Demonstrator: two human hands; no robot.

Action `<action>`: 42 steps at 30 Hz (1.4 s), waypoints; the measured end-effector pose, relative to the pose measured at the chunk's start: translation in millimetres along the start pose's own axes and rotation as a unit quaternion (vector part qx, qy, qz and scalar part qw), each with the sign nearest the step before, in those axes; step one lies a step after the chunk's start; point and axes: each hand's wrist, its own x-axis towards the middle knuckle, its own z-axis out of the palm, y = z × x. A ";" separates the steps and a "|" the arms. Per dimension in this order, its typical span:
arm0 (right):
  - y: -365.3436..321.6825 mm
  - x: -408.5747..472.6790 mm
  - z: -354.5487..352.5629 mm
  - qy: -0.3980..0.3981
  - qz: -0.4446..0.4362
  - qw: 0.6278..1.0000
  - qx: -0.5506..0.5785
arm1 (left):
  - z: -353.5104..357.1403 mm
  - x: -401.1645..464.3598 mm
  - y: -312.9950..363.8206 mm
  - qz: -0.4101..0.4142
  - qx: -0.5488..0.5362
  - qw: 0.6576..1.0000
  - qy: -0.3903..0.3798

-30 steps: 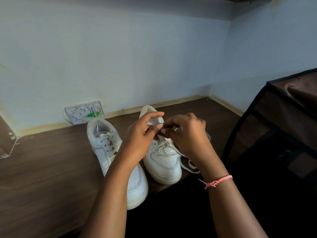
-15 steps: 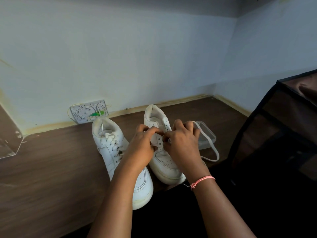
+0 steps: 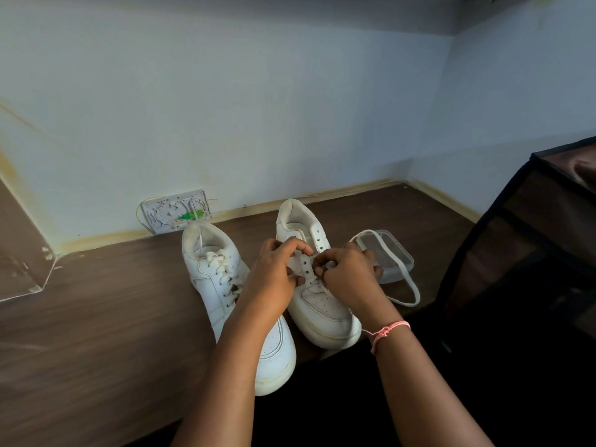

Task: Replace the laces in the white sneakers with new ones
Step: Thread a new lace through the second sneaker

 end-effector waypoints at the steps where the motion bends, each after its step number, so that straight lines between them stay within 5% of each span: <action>1: 1.1 0.6 -0.4 -0.013 0.010 1.000 0.017 | -0.1 -0.5 -0.2 -0.001 -0.004 1.000 0.001; 4: 4.0 3.6 -0.1 -0.030 0.033 0.994 0.102 | 0.9 -1.4 -0.7 0.003 -0.002 1.000 0.008; 8: -1.1 0.4 1.0 -0.004 0.034 0.998 0.043 | 6.5 -2.3 0.9 0.016 0.030 0.999 0.037; 15: 6.3 -0.5 0.0 -0.009 0.038 0.993 0.111 | 7.4 -4.0 4.9 -0.046 0.042 0.997 0.049; 21: 8.8 -5.5 -3.4 -0.044 0.010 0.988 0.149 | 6.7 -8.2 6.2 -0.020 0.038 0.996 0.078; 25: 11.9 -22.1 -5.8 -0.014 -0.008 1.000 0.008 | -6.7 -12.6 14.1 -0.004 0.000 0.994 0.113; 29: 13.3 -37.4 4.5 0.055 0.000 0.998 -0.011 | -55.0 -22.4 11.7 -0.045 -0.011 0.976 0.215; 33: 17.0 -46.9 10.0 0.094 0.024 0.995 -0.008 | -117.9 -45.9 -15.7 -0.188 0.132 0.909 0.347; 35: 16.3 -50.4 11.1 0.109 0.033 0.993 -0.006 | -113.6 -52.0 -14.1 -0.226 0.184 0.903 0.314; 39: 16.2 -50.2 11.9 0.129 0.030 0.991 -0.008 | -47.3 -39.4 23.3 -0.077 0.228 0.954 0.177; 42: 18.1 -49.0 15.6 0.137 0.023 0.990 -0.013 | -3.3 -24.7 25.9 -0.051 0.293 0.953 0.065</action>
